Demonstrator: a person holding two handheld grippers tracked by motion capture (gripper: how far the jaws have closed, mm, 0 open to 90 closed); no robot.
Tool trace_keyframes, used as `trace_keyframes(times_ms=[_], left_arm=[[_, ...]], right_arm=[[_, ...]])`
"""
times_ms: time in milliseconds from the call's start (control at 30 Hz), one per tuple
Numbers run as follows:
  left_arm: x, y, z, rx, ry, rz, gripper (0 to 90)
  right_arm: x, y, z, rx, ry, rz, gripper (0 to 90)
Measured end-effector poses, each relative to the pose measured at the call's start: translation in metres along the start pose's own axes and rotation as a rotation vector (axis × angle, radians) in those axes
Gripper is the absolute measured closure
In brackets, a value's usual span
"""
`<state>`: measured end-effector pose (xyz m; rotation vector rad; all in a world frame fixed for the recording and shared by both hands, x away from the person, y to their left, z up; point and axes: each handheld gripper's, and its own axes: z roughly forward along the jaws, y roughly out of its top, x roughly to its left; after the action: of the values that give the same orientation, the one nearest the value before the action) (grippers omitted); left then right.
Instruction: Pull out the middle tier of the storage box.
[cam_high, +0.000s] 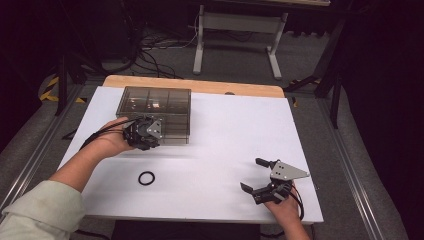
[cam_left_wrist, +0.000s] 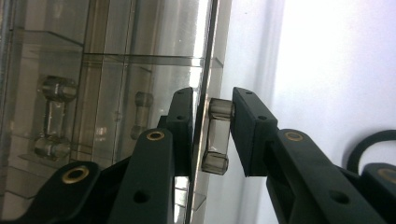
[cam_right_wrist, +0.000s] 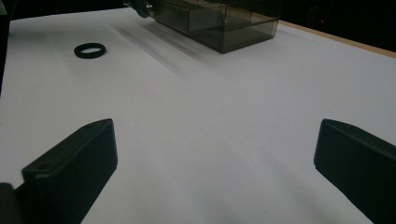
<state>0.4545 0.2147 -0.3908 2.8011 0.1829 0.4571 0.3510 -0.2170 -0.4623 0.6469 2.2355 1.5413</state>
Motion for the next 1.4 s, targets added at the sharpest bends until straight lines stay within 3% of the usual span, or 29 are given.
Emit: trace_keyframes(times_ms=[1233,1400], left_arm=[[-0.0048,-0.0006,0.0039,0.033,-0.060,0.011,72.0],[-0.0042,-0.0025,-0.0003,0.010,-0.072,-0.007,68.0]], right_arm=[[0.0002,0.0000,0.0002,0.000,0.000,-0.004,0.0],[0.0002,0.0000,0.0003,0.002,0.000,-0.005,0.0]])
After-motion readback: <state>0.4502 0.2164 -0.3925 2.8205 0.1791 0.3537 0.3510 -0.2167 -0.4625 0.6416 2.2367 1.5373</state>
